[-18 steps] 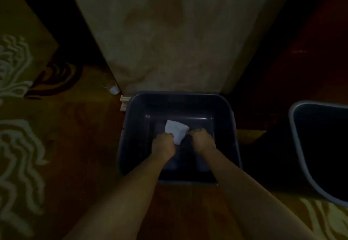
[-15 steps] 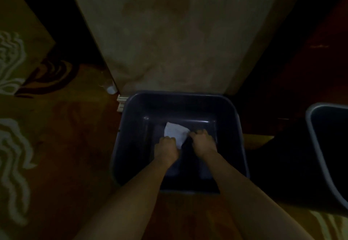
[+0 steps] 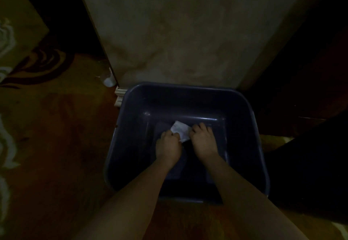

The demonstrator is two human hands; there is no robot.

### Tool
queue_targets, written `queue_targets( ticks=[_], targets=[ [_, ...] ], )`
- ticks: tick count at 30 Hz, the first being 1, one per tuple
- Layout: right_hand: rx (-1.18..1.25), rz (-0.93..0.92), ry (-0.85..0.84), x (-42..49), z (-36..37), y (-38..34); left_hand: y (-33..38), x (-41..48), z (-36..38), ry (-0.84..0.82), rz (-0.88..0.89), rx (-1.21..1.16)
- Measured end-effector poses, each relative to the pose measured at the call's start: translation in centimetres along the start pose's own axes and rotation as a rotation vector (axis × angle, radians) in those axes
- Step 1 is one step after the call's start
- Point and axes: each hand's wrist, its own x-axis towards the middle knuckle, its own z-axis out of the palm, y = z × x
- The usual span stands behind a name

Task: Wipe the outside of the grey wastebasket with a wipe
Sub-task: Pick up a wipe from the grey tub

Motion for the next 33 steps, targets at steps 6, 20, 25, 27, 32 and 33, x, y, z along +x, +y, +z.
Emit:
queue_targets(
  ticks=[6,20,25,27,32,33],
  targets=[
    [0.514,0.178,0.162,-2.1,-3.6,0.7,1.4,-0.6,-3.5,0.197,0.01,-0.39],
    [0.815,0.267,0.44,-17.6,-18.2,1.5,12.2,-8.9,-12.7,0.061,0.414,-0.597],
    [0.795,0.331,0.515,-25.4,-20.1,3.5,16.9,-13.3,-12.5,-0.095,0.606,-0.63],
    [0.816,0.371,0.499,-28.4,-19.9,4.5,18.4,-15.0,-11.7,-0.175,0.682,-0.586],
    [0.912,0.48,0.513,-34.6,-18.0,6.8,21.8,-18.8,-9.1,-0.352,0.815,-0.359],
    [0.949,0.5,0.517,-35.3,-17.6,7.3,22.7,-19.3,-8.8,-0.343,0.848,-0.296]
  ],
)
